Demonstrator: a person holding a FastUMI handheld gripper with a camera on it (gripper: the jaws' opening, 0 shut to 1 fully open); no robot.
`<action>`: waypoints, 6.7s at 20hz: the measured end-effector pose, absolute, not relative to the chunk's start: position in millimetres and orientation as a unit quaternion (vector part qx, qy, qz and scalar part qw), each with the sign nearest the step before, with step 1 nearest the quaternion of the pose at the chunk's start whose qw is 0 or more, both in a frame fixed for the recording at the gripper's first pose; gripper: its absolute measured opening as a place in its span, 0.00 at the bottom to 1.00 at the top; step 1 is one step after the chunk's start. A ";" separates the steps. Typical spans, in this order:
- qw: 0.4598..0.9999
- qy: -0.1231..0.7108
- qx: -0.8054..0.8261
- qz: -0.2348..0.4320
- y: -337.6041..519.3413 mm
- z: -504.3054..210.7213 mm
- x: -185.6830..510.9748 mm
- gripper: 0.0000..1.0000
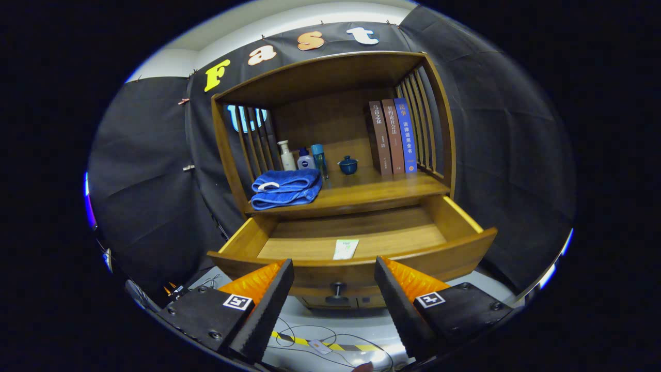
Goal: Pull open the drawer, take out the items inside it, and place them on the countertop above the cabinet.
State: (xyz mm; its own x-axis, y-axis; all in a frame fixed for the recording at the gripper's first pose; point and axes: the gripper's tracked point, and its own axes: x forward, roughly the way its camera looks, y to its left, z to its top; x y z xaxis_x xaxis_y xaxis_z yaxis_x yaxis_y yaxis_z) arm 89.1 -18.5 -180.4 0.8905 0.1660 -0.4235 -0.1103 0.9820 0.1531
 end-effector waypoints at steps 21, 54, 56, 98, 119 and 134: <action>0.859 0.504 -0.036 0.081 1.6 -318.9 221.7 0.99; 0.805 0.588 0.039 0.068 18.7 -271.4 202.4 0.32; 0.806 0.586 0.043 0.068 14.8 -262.5 199.1 0.32; 0.886 0.461 0.005 0.053 -17.0 -199.9 323.3 1.00; 0.980 0.194 0.024 0.047 -19.7 -215.5 88.3 1.00; 0.990 0.140 -0.006 0.009 -10.2 -325.5 108.1 1.00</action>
